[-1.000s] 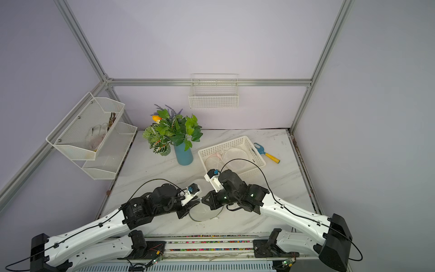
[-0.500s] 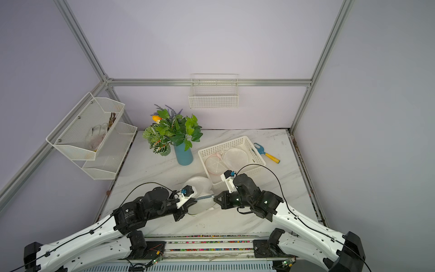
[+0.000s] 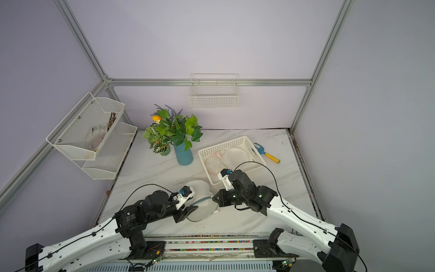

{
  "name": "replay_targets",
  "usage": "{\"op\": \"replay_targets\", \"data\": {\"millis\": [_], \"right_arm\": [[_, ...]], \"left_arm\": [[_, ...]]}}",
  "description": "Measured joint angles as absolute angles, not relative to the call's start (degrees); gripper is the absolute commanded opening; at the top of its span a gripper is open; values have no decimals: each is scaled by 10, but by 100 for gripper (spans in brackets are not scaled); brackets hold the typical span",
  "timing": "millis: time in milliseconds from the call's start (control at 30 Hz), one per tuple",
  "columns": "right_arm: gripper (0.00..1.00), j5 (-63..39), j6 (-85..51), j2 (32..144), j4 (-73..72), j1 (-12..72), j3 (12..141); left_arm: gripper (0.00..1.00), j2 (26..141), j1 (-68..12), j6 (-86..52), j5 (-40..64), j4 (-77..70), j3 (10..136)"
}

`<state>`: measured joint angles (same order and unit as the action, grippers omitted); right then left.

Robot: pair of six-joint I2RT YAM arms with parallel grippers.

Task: Turn the laundry bag inside out
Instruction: Zip the zipper on the laundry bag.

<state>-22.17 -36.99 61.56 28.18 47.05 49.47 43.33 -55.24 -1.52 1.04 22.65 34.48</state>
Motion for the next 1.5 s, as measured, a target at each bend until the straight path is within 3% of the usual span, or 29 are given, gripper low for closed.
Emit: {"op": "replay_targets", "data": {"millis": [300,633,767,1200,1233,1300,1333,1400,1500], "right_arm": [[0,-215,-331,658,300,525,558],[0,-199,-338,658,302,527,557],[0,-197,-354,639,297,507,540],[0,-220,-406,537,285,431,410],[0,-222,-406,538,285,431,410],[0,-228,-402,542,284,430,410],[0,-233,-400,547,284,429,411],[0,-241,-395,561,288,428,421],[0,-249,-384,584,293,432,448]], "left_arm": [[45,509,-552,24,13,254,419],[7,522,-552,40,29,254,423],[0,514,-553,38,37,249,423],[0,400,-553,1,34,176,318],[3,397,-553,-4,34,169,310],[25,397,-553,-10,32,164,303],[32,399,-553,-13,29,164,303],[42,406,-552,-16,23,161,304],[49,427,-552,-11,15,167,314]]}}
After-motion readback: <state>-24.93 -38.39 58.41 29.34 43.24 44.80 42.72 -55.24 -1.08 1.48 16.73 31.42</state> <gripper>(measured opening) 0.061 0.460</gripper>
